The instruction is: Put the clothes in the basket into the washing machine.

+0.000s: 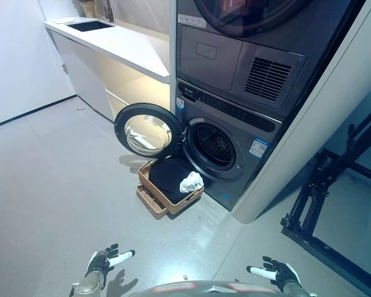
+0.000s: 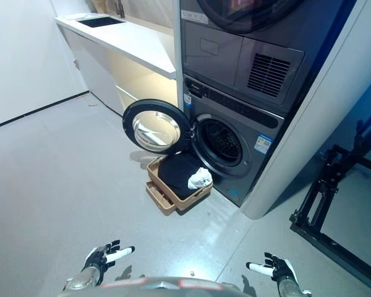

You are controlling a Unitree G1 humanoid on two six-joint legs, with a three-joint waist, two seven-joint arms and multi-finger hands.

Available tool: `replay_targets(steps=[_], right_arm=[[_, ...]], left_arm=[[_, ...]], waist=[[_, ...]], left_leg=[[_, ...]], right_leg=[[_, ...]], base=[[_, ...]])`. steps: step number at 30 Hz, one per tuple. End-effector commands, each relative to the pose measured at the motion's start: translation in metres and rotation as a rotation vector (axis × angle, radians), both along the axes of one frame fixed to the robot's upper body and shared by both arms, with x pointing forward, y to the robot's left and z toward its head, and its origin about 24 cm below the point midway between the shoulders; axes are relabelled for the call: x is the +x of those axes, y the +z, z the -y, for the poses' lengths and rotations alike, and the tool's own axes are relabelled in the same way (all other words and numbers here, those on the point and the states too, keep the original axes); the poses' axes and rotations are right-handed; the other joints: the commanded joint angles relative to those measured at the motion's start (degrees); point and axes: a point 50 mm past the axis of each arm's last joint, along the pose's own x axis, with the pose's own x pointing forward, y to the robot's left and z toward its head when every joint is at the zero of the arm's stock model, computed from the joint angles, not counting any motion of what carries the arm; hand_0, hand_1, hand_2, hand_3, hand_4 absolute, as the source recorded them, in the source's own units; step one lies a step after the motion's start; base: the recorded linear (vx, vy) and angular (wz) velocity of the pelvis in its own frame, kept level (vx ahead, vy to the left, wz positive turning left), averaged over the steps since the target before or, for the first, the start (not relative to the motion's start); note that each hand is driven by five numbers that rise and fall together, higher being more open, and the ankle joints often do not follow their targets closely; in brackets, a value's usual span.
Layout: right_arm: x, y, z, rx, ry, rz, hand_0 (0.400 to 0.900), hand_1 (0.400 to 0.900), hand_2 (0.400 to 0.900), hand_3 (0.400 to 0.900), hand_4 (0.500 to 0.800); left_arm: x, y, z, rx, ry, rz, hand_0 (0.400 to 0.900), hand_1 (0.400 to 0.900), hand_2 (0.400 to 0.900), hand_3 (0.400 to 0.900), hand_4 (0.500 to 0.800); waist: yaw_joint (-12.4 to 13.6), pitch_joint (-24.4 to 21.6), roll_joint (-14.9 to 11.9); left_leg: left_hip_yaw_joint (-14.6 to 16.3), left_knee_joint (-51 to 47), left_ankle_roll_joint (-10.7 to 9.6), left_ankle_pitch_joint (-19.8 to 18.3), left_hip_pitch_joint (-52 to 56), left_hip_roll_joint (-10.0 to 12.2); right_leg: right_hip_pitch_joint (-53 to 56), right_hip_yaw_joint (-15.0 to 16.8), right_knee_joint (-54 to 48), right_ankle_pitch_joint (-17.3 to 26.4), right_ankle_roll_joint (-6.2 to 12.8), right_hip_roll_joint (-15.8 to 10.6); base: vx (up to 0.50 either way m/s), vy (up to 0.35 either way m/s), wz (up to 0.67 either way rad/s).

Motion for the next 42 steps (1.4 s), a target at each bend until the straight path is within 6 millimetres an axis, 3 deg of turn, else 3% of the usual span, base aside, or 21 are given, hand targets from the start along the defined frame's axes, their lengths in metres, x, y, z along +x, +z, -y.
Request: replay_targets(steps=[1, 5, 8, 9, 11, 14, 17, 21, 25, 28, 29, 31, 32, 33, 37, 42], right_arm=[[0.016, 0.01, 0.013, -0.037, -0.003, 0.084, 0.9, 0.9, 0.9, 0.9, 0.8], [0.016, 0.01, 0.013, -0.035, -0.006, 0.089, 0.9, 0.9, 0.9, 0.9, 0.8], [0.014, 0.012, 0.017, -0.041, -0.021, 0.095, 0.9, 0.9, 0.9, 0.9, 0.8], [0.016, 0.014, 0.021, -0.053, -0.019, 0.102, 0.9, 0.9, 0.9, 0.9, 0.8], [0.019, 0.015, 0.025, -0.066, -0.038, 0.11, 0.9, 0.9, 0.9, 0.9, 0.8], [0.02, 0.017, 0.029, -0.077, -0.065, 0.121, 0.9, 0.9, 0.9, 0.9, 0.8], [0.022, 0.017, 0.029, -0.091, -0.057, 0.117, 0.9, 0.9, 0.9, 0.9, 0.8], [0.026, 0.019, 0.032, -0.109, -0.05, 0.117, 0.9, 0.9, 0.9, 0.9, 0.8], [0.037, 0.021, 0.032, -0.117, -0.027, 0.128, 0.9, 0.9, 0.9, 0.9, 0.8], [0.047, 0.02, 0.025, -0.096, -0.008, 0.136, 0.9, 0.9, 0.9, 0.9, 0.8], [0.05, 0.02, 0.021, -0.092, 0.014, 0.138, 0.9, 0.9, 0.9, 0.9, 0.8], [0.054, 0.019, 0.014, -0.081, 0.03, 0.147, 0.9, 0.9, 0.9, 0.9, 0.8], [0.056, 0.019, 0.013, -0.075, 0.002, 0.162, 0.9, 0.9, 0.9, 0.9, 0.8], [0.063, 0.021, 0.01, -0.067, -0.006, 0.184, 0.9, 0.9, 0.9, 0.9, 0.8], [0.083, 0.028, 0.002, -0.046, -0.009, 0.26, 0.9, 0.9, 0.9, 0.9, 0.8], [0.105, 0.039, -0.001, -0.055, 0.042, 0.326, 0.9, 0.9, 0.9, 0.9, 0.8]], left_arm=[[0.032, 0.021, -0.028, 0.085, 0.014, 0.124, 0.9, 0.9, 0.9, 0.9, 0.8], [0.04, 0.025, -0.029, 0.086, 0.02, 0.145, 0.9, 0.9, 0.9, 0.9, 0.8], [0.043, 0.024, -0.024, 0.063, 0.025, 0.151, 0.9, 0.9, 0.9, 0.9, 0.8], [0.045, 0.022, -0.02, 0.051, 0.026, 0.152, 0.9, 0.9, 0.9, 0.9, 0.8], [0.05, 0.021, -0.015, 0.036, 0.04, 0.157, 0.9, 0.9, 0.9, 0.9, 0.8], [0.047, 0.019, -0.015, 0.034, 0.058, 0.143, 0.9, 0.9, 0.9, 0.9, 0.8], [0.044, 0.017, -0.015, 0.033, 0.082, 0.137, 0.9, 0.9, 0.9, 0.9, 0.8], [0.037, 0.014, -0.017, 0.031, 0.144, 0.122, 0.9, 0.9, 0.9, 0.9, 0.8], [0.037, 0.014, -0.017, 0.022, 0.195, 0.137, 0.9, 0.9, 0.9, 0.9, 0.8], [0.041, 0.018, -0.021, 0.03, 0.223, 0.167, 0.9, 0.9, 0.9, 0.9, 0.8], [0.042, 0.019, -0.024, 0.032, 0.234, 0.181, 0.9, 0.9, 0.9, 0.9, 0.8], [0.043, 0.021, -0.028, 0.053, 0.221, 0.175, 0.9, 0.9, 0.9, 0.9, 0.8], [0.049, 0.025, -0.031, 0.069, 0.207, 0.19, 0.9, 0.9, 0.9, 0.9, 0.8], [0.054, 0.029, -0.034, 0.078, 0.198, 0.213, 0.9, 0.9, 0.9, 0.9, 0.8], [0.073, 0.043, -0.041, 0.123, 0.153, 0.274, 0.9, 0.9, 0.9, 0.9, 0.8], [0.095, 0.057, -0.038, 0.135, 0.122, 0.35, 0.9, 0.9, 0.9, 0.9, 0.8]], waist=[[-0.16, -1.56, -2.18], [-0.3, -0.97, -1.94], [0.07, 0.86, -2.14], [0.26, 2.24, -2.21], [0.29, 3.97, -1.76], [1.31, 4.02, -1.18], [2.44, 5.42, 0.54], [3.41, 5.75, 2.27], [4.94, 3.78, 4.2], [6.53, 1.84, 4.39], [7.61, 0.77, 4.27], [8.6, -0.12, 2.77], [9.1, -0.26, 1.78], [9.3, -0.19, 1.22], [9.7, -1.49, -0.81], [10.28, -2.62, -2.13]], left_leg=[[-3.14, 4.26, 0.46, -0.52, -4.9, 0.95], [-4.75, 6.95, -0.29, -0.51, -6.71, 2.4], [-5.96, 21.34, 0.08, -2.24, -12.42, 1.6], [-5.8, 27.51, 0.27, -0.28, -15.49, 0.53], [-5.7, 30.13, -0.05, 5.2, -18.98, 0.23], [-5.42, 22.25, -0.29, 9.46, -24.76, 1.72], [-8.59, 9.6, -1.05, 15.88, -25.85, 5.2], [-7.81, -1.15, -1.98, 17.56, -25.91, 9.61], [-6.73, -2.31, -4.84, 19.73, -27.76, 12.23], [-6.9, 1.62, -4.67, 19.2, -28.99, 11.16], [-8.53, 2.22, -4.7, 19.57, -28.97, 10.47], [-6.74, 7.28, -5.2, 19.19, -30.15, 8.24], [-5.77, 11.45, -4.98, 18.32, -31.59, 6.87], [-5.47, 14.01, -4.44, 17.25, -33.6, 5.77], [-5.41, 17.54, -2.74, 14.83, -40.97, 2.01], [-4.34, 20.09, -0.61, 11.76, -46.01, -1.59]], right_leg=[[-1.25, -1.51, 4.3, -1.1, -1.91, 2.37], [-2.57, -1.73, 6.88, -2.67, -3.39, 3.97], [-1.72, -1.85, 9.04, -3.85, -5.54, 4.99], [-0.69, -2.56, 9.37, -3.88, -6.21, 4.74], [0.57, -3.73, 9.83, -4.67, -7.01, 4.87], [1.37, -2.77, 9.96, -5.76, -7.11, 5.33], [3.21, -0.5, 12.1, -8.47, -6.88, 6.58], [6.72, 2.53, 12.76, -12.19, -5.57, 6.18], [11.39, 5.04, 11.64, -17.01, -4.24, 4.08], [14.04, 6.06, 12.24, -19.37, -2.12, -0.34], [14.34, 6.64, 12.81, -19.35, -0.92, -3.01], [14.71, 6.05, 13.94, -15.25, 1.47, -7.16], [14.51, 5.99, 14.73, -11.05, 2.6, -9.15], [13.43, 6.36, 15.23, -8.15, 2.89, -10.27], [11.28, 7.07, 11.47, -1.79, 3.25, -10.03], [9.9, 4.37, 7.24, 6.19, 3.73, -12.17]], base=[[0.01, -0.104, 0.23], [0.01, -0.143, 0.2], [0.01, -0.168, 0.16], [-0.05, -0.066, 0.26], [-0.01, -0.022, 0.18], [0.15, 0.025, -0.23], [0.27, 0.066, -0.39], [0.28, 0.081, -0.46], [0.36, 0.174, -0.53], [0.46, 0.306, -0.62], [0.48, 0.374, -0.88], [0.43, 0.305, -0.55], [0.35, 0.256, -0.17], [0.24, 0.211, -0.07], [0.2, 0.184, 0.19], [0.21, 0.193, 0.2]])
